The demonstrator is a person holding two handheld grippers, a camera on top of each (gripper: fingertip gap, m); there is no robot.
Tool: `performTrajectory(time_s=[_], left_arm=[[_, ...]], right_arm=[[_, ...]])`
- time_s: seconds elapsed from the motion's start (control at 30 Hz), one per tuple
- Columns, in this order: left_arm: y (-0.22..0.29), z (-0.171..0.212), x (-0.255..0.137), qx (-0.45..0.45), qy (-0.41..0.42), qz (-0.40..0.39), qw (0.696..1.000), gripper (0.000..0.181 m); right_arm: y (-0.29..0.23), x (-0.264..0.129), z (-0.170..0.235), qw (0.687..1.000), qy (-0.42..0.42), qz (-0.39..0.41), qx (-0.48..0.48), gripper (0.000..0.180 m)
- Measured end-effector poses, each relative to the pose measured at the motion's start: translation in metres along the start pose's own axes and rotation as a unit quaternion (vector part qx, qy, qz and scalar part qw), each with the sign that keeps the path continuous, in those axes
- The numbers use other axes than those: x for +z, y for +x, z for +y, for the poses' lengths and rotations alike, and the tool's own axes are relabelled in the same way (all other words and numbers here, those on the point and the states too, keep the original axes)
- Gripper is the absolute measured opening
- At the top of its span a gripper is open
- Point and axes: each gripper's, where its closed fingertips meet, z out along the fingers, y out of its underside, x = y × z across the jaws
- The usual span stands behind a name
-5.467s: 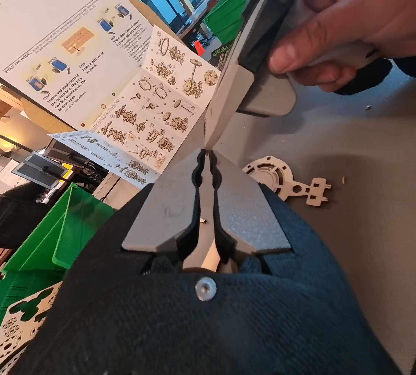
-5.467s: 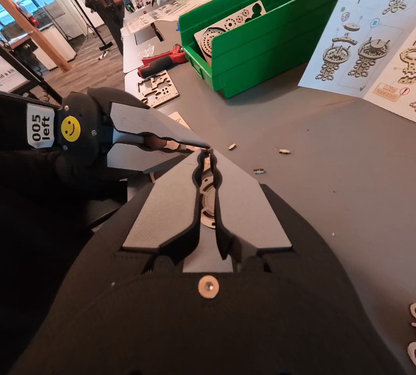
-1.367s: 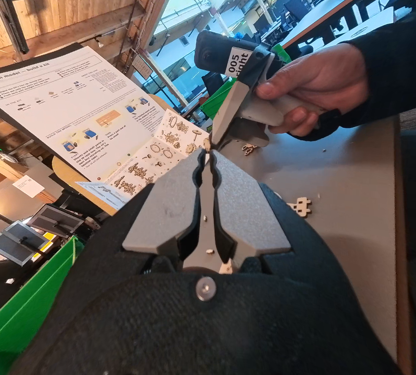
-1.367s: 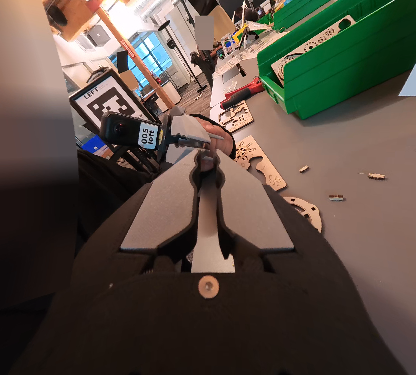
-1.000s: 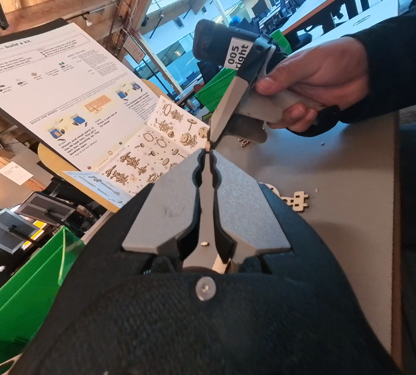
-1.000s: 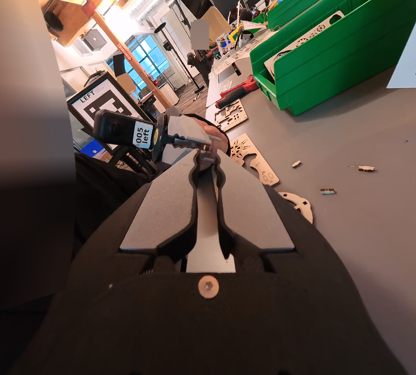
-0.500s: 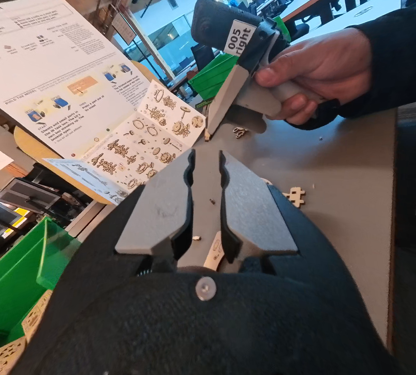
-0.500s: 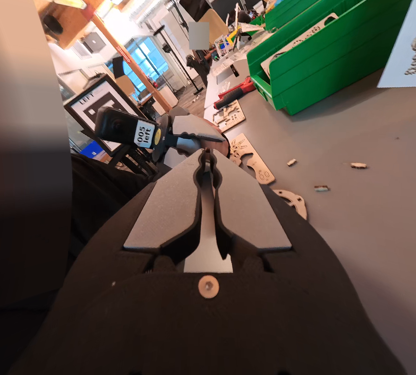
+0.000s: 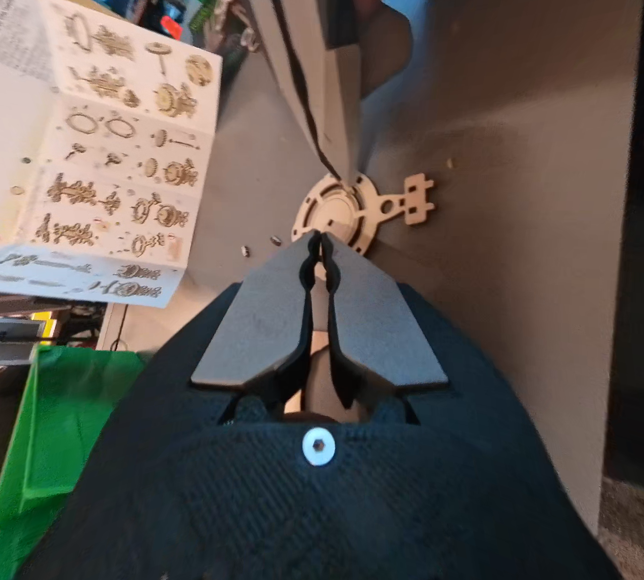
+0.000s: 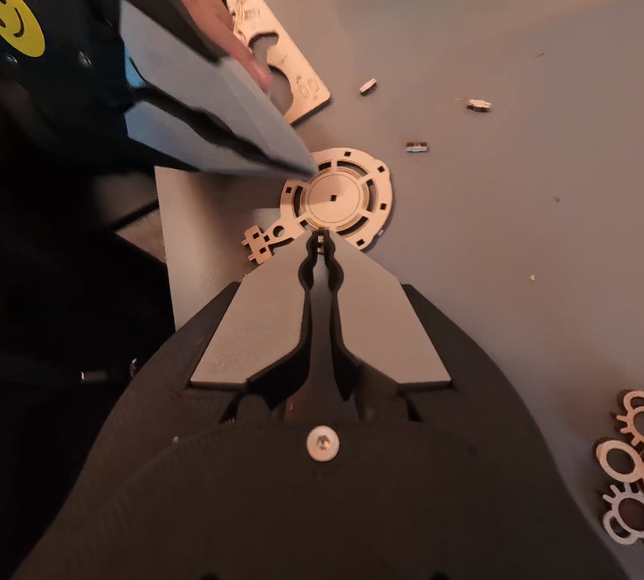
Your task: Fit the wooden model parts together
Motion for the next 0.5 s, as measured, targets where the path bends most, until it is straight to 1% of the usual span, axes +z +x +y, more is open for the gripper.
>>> performTrajectory(time_s=[0.13, 0.5], left_arm=[[0.0083, 0.0026, 0.0024, 0.02, -0.01, 0.016, 1.0, 0.0], [0.0083, 0.0026, 0.0026, 0.036, -0.012, 0.002, 0.999, 0.0]], right_arm=[[-0.0011, -0.0012, 0.0015, 1.0, -0.019, 0.013, -0.009, 0.0], [-0.0013, -0.0065, 0.0072, 0.998, -0.048, 0.036, 0.003, 0.0]])
